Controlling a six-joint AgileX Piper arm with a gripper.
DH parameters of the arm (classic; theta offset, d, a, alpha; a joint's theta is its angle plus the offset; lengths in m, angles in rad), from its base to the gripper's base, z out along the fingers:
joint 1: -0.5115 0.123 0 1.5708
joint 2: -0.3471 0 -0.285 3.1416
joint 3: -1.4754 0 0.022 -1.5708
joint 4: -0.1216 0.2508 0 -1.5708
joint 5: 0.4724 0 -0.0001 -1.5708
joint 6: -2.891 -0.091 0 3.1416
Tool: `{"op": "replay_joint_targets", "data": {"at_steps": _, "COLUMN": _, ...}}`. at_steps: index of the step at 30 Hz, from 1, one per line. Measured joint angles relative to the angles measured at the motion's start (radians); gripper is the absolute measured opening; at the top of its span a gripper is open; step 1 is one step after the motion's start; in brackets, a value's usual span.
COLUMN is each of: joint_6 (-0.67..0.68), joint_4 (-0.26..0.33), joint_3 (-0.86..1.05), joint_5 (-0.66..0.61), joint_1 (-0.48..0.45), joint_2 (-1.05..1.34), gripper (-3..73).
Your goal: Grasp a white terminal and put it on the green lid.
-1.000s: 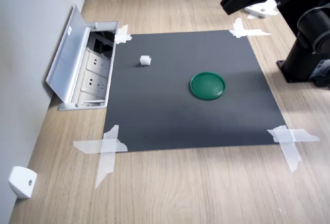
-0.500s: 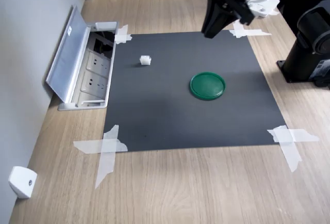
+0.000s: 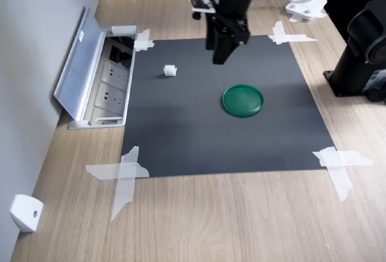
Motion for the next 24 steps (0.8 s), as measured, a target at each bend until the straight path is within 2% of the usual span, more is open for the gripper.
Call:
{"op": "replay_joint_targets", "data": {"at_steps": 3, "joint_6": 0.036, "joint_4": 0.009, "joint_3": -0.053, "joint_5": -0.032, "joint_1": -0.049, "joint_2": -0.045, "gripper": 61.7}}
{"op": "replay_joint_targets", "data": {"at_steps": 7, "joint_6": 0.108, "joint_4": 0.009, "joint_3": -0.135, "joint_5": -0.087, "joint_1": -0.081, "joint_2": -0.12, "gripper": 62.6}}
{"op": "replay_joint_targets", "data": {"at_steps": 15, "joint_6": 0.184, "joint_4": 0.008, "joint_3": -0.306, "joint_5": -0.156, "joint_1": -0.085, "joint_2": -0.284, "gripper": 63.0}}
{"op": "replay_joint_targets", "data": {"at_steps": 24, "joint_6": 0.207, "joint_4": -0.027, "joint_3": -0.399, "joint_5": -0.179, "joint_1": -0.085, "joint_2": -0.432, "gripper": 63.0}}
